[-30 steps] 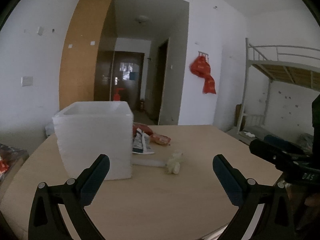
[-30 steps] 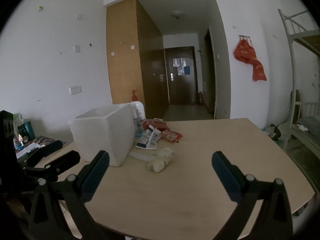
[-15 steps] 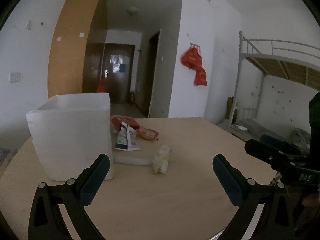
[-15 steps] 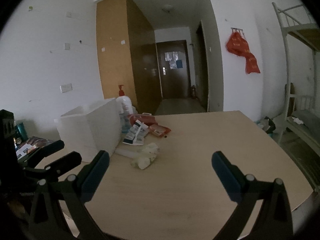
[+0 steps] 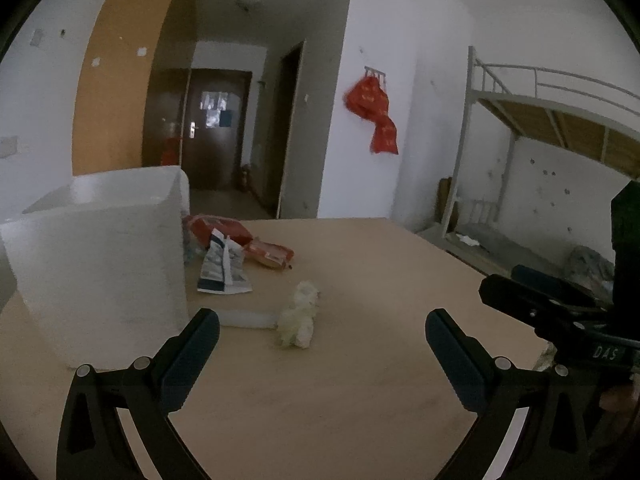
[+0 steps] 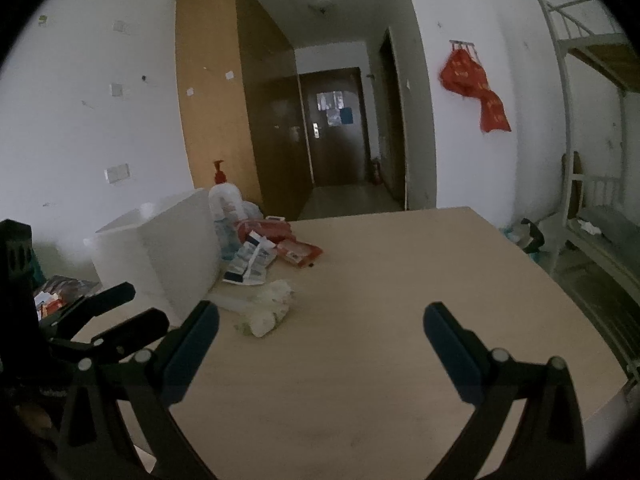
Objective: Organize soft objects
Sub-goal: 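Move the open left tool down toward the pale green plastic bag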
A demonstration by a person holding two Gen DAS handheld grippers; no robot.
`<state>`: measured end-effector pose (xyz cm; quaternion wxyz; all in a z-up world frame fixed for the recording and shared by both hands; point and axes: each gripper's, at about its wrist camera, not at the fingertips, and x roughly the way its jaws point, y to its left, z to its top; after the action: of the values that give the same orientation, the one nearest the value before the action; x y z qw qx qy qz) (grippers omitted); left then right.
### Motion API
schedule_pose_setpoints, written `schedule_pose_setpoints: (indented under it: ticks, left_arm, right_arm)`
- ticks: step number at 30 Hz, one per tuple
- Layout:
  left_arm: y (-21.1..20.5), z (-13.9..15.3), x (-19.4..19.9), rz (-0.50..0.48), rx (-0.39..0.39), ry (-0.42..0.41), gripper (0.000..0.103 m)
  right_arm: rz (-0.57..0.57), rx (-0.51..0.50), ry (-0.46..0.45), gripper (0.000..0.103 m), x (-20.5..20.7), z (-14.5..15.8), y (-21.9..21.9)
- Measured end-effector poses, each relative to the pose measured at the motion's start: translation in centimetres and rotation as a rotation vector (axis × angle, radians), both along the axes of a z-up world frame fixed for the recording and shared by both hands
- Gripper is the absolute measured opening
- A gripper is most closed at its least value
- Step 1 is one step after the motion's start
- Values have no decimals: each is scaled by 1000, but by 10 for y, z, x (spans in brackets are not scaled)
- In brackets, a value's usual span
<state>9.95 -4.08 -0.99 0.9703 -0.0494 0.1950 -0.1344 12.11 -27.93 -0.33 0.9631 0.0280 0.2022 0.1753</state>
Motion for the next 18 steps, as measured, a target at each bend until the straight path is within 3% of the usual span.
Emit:
schedule_pose_setpoints:
  ticks: [18]
  left_arm:
    - [-22, -16, 74, -51, 6, 153, 103]
  right_arm:
    - [-10, 16, 75, 103, 50, -13, -16]
